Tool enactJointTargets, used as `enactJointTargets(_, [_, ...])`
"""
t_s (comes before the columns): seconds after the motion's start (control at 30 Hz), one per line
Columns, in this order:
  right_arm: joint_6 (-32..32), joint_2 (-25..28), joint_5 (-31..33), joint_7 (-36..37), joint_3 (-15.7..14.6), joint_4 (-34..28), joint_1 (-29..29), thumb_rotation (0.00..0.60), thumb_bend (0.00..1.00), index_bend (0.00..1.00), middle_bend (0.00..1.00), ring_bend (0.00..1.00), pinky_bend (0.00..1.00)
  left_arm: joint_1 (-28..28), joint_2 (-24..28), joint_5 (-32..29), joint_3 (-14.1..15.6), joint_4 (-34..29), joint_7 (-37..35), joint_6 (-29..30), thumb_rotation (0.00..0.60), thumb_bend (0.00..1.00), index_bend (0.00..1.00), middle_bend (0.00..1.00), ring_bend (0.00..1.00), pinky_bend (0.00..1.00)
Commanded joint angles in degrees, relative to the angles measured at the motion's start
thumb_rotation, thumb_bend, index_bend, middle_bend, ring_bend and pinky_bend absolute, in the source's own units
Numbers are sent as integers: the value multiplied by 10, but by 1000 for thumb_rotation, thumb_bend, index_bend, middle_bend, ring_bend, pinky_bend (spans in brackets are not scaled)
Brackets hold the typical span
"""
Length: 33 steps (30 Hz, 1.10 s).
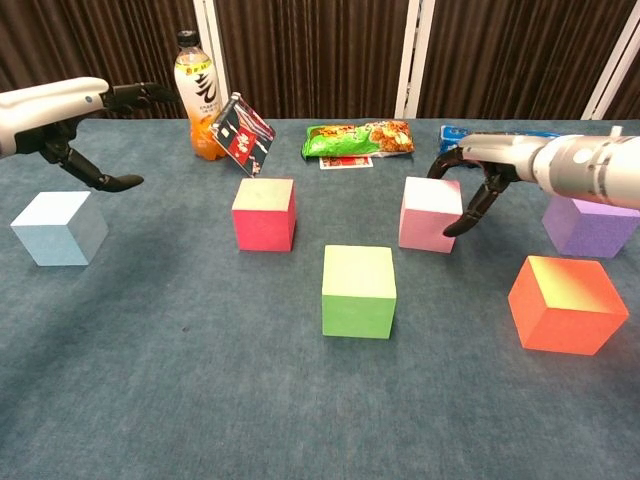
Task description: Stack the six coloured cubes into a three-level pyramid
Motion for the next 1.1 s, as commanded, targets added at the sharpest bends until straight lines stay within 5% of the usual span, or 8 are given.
enactJointTargets(0.03, [-6,-13,16,-8,1,15,13,600,177,417,242,99,167,3,0,3,-2,2,-6,2,600,344,0,0,0,79])
enactJointTargets(0.17, [-4,-11,24,-18,-1,14,23,600,238,506,255,110,167,11,4,9,-3,3,-15,10,600,342,0,0,0,79])
enactJointTargets(0.43, [-13,18,30,-34,9,-31,56,600,260,527,256,110,167,25,16,22,-3,-1,-28,22,600,339,0,0,0,79])
enactJointTargets(1.1, [-20,-72,187,-102,-9,34,176,600,259,503,256,110,162,42,10,54,0,30,-78,31,600,339,0,0,0,79])
